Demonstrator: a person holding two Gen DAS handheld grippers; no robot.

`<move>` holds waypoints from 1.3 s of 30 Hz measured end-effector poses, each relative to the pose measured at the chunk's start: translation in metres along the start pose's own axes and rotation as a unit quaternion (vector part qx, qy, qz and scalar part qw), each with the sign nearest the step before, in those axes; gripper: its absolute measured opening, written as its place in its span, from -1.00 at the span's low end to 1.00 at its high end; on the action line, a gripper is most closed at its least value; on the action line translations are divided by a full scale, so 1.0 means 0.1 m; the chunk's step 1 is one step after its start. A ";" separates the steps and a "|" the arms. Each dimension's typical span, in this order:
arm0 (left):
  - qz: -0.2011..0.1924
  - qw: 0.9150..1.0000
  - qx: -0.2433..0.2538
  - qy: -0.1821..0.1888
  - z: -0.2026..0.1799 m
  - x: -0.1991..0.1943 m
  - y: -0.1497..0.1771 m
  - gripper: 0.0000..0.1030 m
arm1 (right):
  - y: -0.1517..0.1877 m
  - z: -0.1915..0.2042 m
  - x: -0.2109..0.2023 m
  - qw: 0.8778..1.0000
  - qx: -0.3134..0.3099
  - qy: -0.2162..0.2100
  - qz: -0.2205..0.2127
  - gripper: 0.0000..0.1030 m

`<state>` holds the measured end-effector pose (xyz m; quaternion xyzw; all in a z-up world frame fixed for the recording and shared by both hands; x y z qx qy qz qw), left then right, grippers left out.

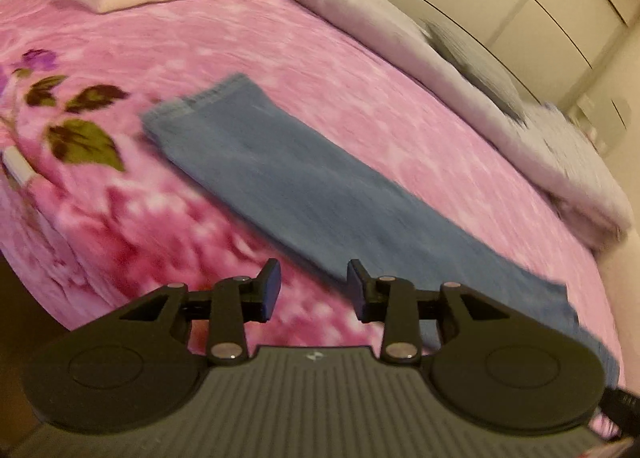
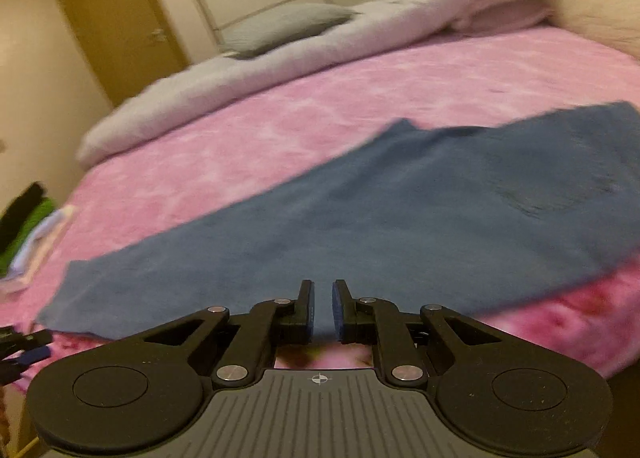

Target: Fold clothes

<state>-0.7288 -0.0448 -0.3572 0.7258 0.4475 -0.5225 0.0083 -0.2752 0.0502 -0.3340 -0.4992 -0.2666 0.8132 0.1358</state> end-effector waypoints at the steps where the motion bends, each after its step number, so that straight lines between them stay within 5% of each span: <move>1: -0.004 1.000 -0.015 -0.001 0.08 0.01 -0.07 -0.38 | -0.01 0.06 0.07 1.000 -0.007 -0.013 0.004 -0.94; 6: -0.022 0.995 -0.100 0.001 0.54 0.13 -0.42 -0.37 | -0.08 0.22 0.43 0.998 -0.019 -0.040 0.037 -0.78; 8: -0.031 0.991 -0.131 0.003 0.71 0.18 -0.52 -0.36 | -0.08 0.21 0.51 0.998 -0.025 -0.032 0.044 0.03; 9: -0.034 0.989 -0.146 0.004 0.79 0.22 -0.56 -0.36 | -0.09 0.20 0.54 0.998 -0.026 -0.028 0.043 0.14; 20: -0.090 0.969 -0.223 0.059 1.13 0.52 -0.73 -0.40 | -0.11 -0.42 0.32 0.998 0.042 0.008 0.034 0.16; 22: -0.103 0.979 -0.170 0.053 0.85 0.47 -0.74 -0.57 | -0.10 -0.54 0.25 0.998 0.053 0.019 0.032 0.16; 23: -0.110 0.984 -0.134 0.050 0.67 0.43 -0.75 -0.97 | -0.10 -0.59 0.22 0.998 0.057 0.022 0.031 0.16; 28: -0.141 0.988 0.047 0.034 -0.26 0.22 -0.76 -0.95 | -0.11 -0.76 0.03 0.997 0.065 0.035 0.017 0.16; 31: -0.158 0.975 0.155 0.024 -0.82 0.09 -0.75 -0.95 | -0.12 -0.87 -0.10 0.997 0.069 0.045 0.005 0.16; 34: -0.149 0.953 0.252 0.076 -1.63 0.07 -0.41 -0.94 | -0.14 -1.00 -0.23 0.995 0.080 0.053 -0.011 0.16; 37: -0.094 0.930 0.328 0.138 -2.36 0.35 0.22 -0.80 | -0.15 -1.15 -0.36 0.994 0.094 0.059 -0.026 0.16; 39: -0.020 0.923 0.352 0.153 -2.65 0.76 0.70 -0.75 | -0.15 -1.25 -0.42 0.992 0.104 0.062 -0.032 0.16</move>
Point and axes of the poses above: each gripper's, at about its wrist camera, not at the fingertips, and x roughly the way its jaws point, z to its left, y to its underside, the point moved 8 cm from there along x, roughly the way its jaws point, and after that the axes turned 10 degrees about z, right-handed, at the moved point
